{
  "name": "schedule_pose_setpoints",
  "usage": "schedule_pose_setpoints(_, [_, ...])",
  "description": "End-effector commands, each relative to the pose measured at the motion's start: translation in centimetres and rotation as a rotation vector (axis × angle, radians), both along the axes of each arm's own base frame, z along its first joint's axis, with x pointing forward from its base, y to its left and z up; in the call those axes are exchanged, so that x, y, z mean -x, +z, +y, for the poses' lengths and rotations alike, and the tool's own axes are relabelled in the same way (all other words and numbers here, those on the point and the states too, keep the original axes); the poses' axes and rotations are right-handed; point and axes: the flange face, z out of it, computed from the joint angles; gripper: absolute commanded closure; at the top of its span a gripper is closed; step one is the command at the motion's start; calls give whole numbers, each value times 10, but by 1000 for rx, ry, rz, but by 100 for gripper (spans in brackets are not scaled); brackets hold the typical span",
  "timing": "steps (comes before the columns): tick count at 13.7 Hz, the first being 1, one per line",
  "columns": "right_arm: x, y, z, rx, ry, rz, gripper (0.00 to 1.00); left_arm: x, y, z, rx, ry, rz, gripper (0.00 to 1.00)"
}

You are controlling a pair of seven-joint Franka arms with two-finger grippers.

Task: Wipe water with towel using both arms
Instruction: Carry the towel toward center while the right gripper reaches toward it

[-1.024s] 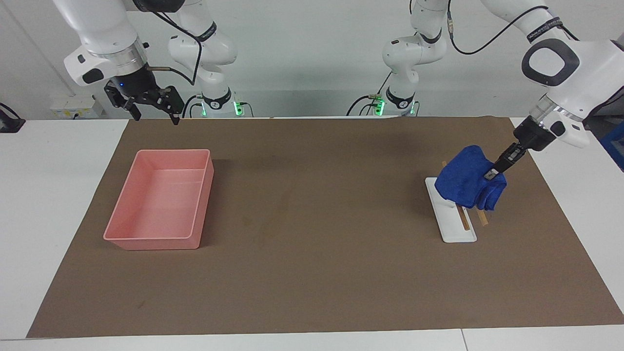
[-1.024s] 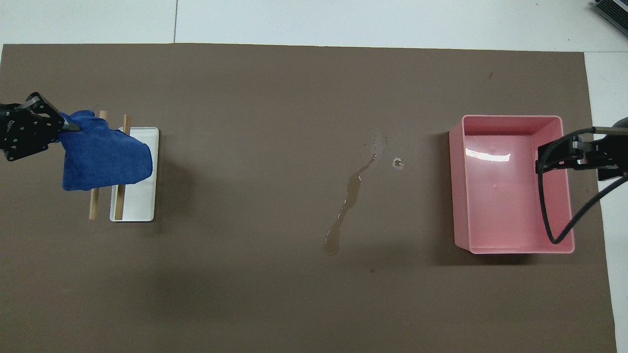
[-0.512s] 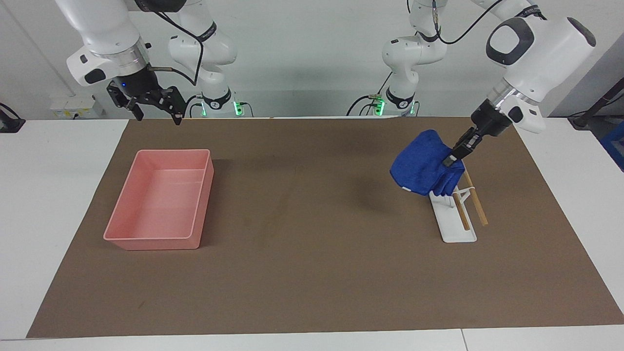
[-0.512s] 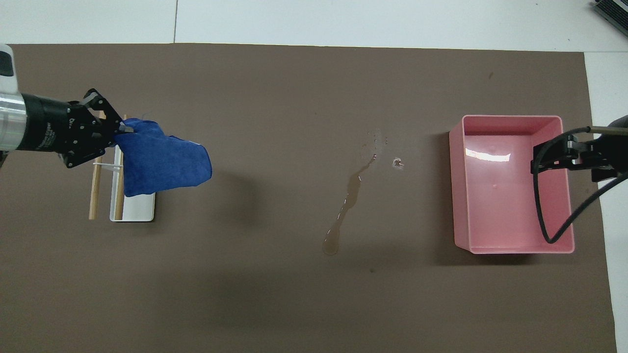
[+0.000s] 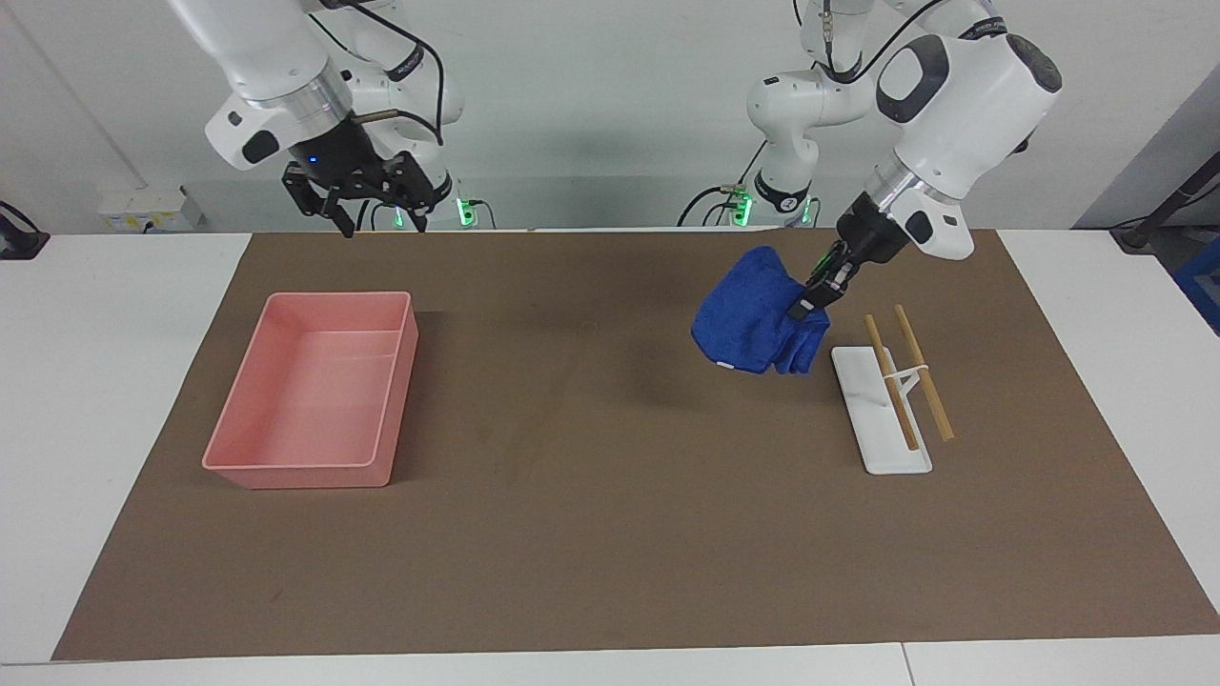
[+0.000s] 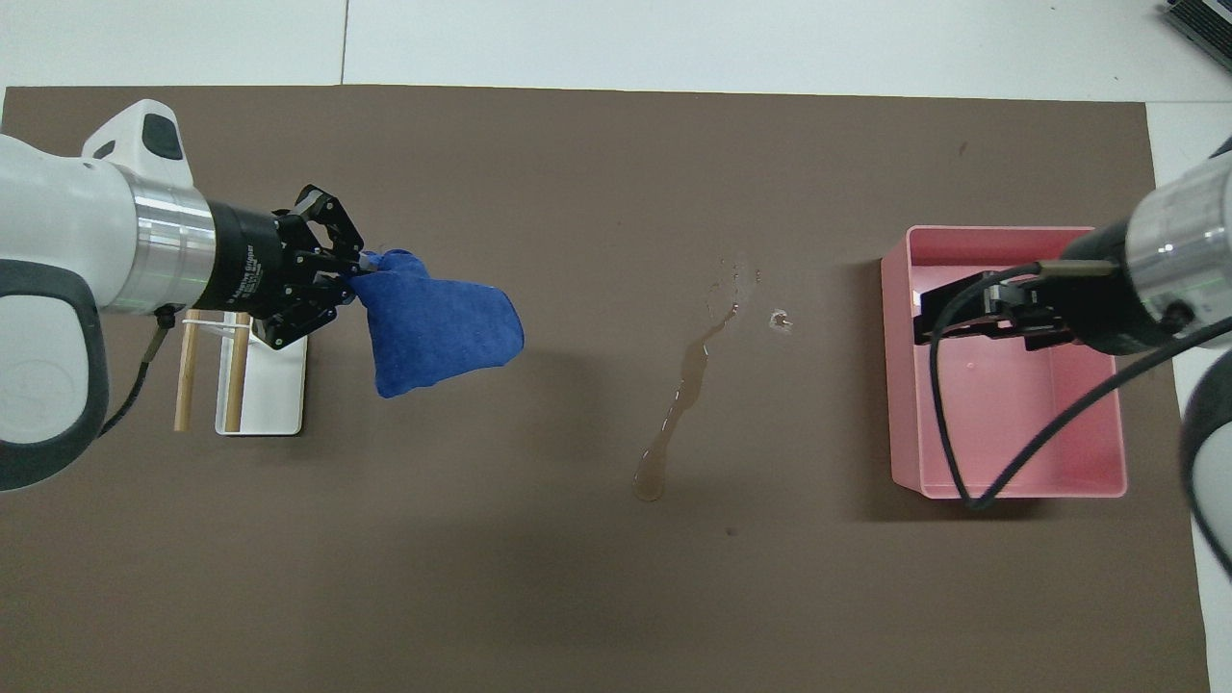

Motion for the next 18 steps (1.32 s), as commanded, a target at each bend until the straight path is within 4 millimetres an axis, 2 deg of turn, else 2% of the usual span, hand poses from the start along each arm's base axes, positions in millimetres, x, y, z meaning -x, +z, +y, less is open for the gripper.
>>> schedule_pose_setpoints(1, [9, -2, 30, -52, 123, -67, 0, 11, 2, -18, 94, 120, 61, 100])
schedule_pose_setpoints(5, [30, -1, 90, -158, 305, -132, 0, 15, 13, -29, 300, 238, 173, 100])
schedule_pose_setpoints(7, [44, -3, 127, -194, 357, -220, 0, 15, 17, -33, 362, 283, 210, 100])
schedule_pose_setpoints(8, [52, -5, 150, -211, 383, -267, 0, 18, 19, -40, 394, 297, 238, 100])
schedule_pose_setpoints(10, [60, -1, 177, -237, 414, -333, 0, 22, 20, -54, 415, 351, 272, 100])
schedule_pose_setpoints(14, [83, 6, 218, -294, 470, -381, 0, 29, 19, -66, 459, 364, 326, 100])
schedule_pose_setpoints(16, [81, -3, 221, -268, 512, -432, 0, 33, 20, -69, 471, 372, 384, 100])
schedule_pose_setpoints(18, [72, -21, 219, -225, 604, -515, 0, 39, 22, -66, 458, 335, 445, 100])
